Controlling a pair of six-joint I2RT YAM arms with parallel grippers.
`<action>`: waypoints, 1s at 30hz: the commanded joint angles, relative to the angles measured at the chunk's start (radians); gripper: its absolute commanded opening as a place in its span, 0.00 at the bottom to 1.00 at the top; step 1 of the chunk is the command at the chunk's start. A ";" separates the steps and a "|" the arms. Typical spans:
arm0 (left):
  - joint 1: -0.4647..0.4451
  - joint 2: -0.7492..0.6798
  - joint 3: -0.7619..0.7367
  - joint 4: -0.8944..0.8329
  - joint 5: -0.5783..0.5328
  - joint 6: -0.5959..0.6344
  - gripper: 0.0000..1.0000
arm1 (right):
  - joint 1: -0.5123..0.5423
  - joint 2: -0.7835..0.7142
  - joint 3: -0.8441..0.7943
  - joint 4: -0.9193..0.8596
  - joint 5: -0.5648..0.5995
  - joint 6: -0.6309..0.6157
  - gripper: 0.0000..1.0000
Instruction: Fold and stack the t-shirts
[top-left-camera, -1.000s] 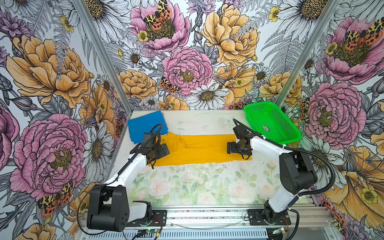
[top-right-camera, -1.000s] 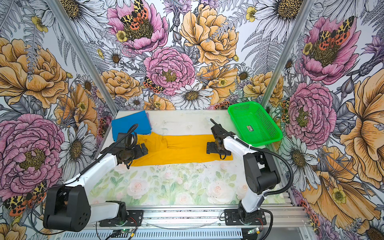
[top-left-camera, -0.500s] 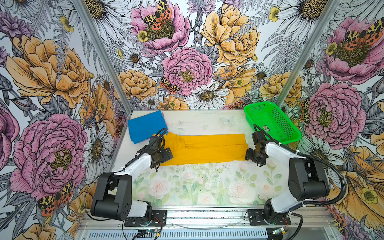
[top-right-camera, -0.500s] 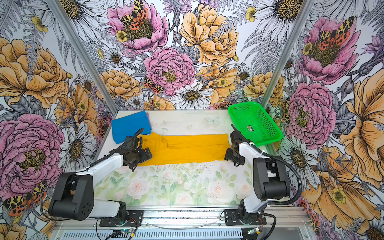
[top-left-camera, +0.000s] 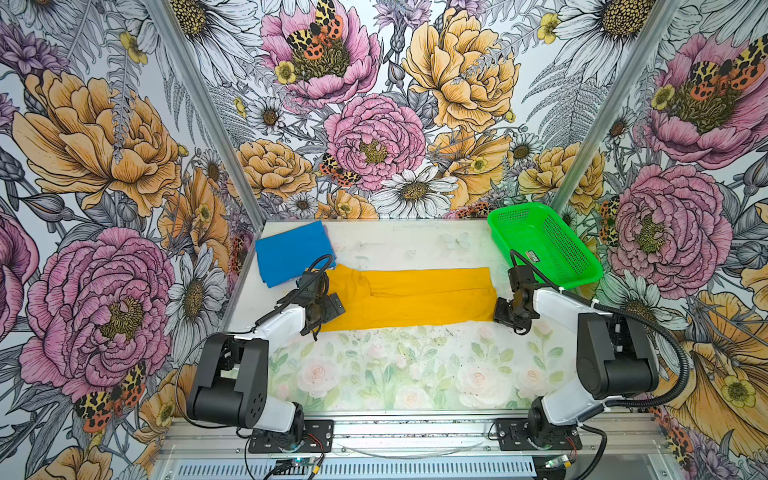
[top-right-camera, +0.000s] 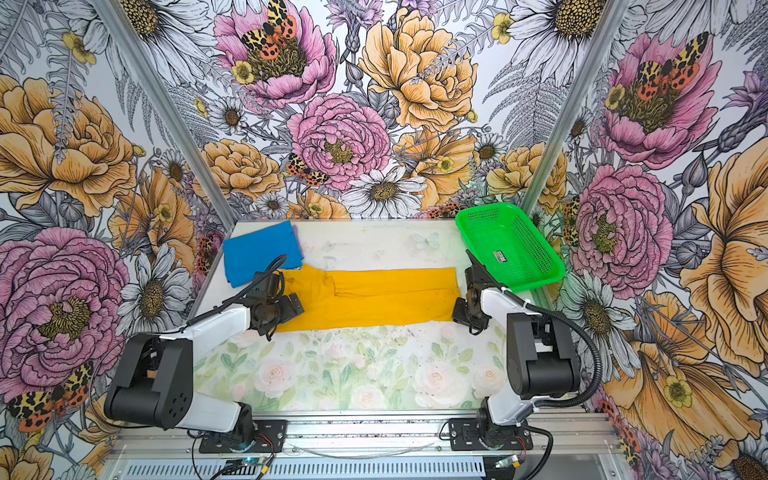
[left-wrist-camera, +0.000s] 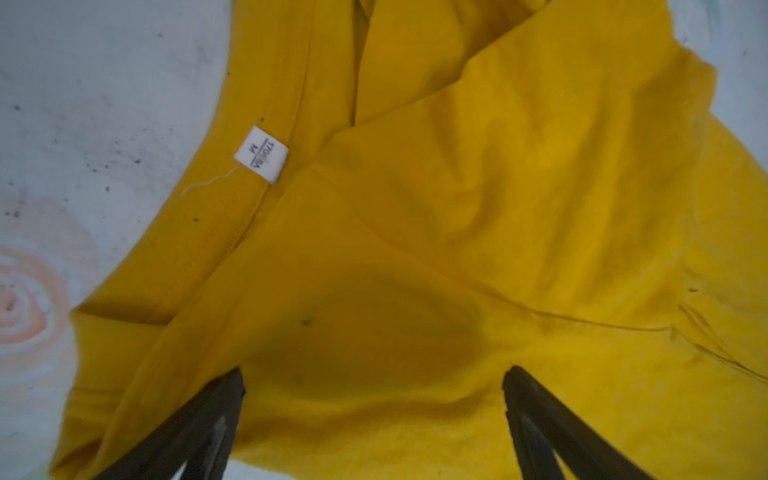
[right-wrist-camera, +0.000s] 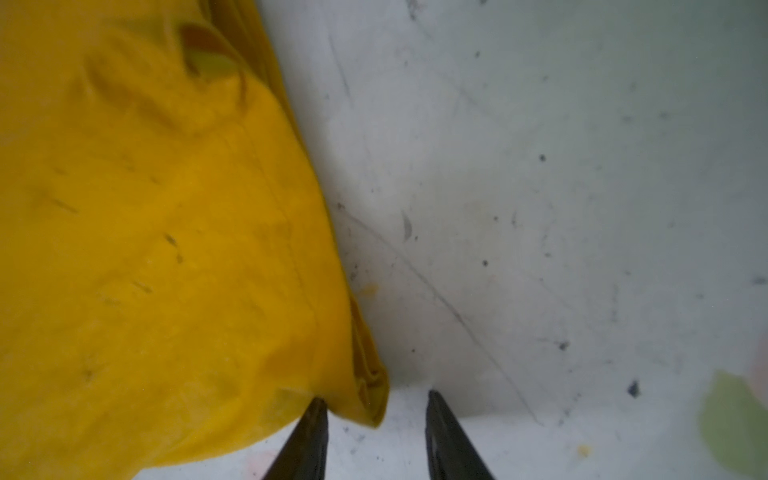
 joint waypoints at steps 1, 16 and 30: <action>0.023 0.035 0.014 0.029 -0.042 0.000 0.99 | -0.010 0.025 0.012 0.013 -0.001 -0.014 0.00; -0.100 0.232 0.248 -0.011 -0.157 0.014 0.99 | 0.319 -0.195 -0.110 -0.137 0.040 0.094 0.00; -0.278 0.668 0.712 -0.030 -0.016 0.014 0.99 | 1.092 -0.263 -0.137 -0.256 0.022 0.324 0.00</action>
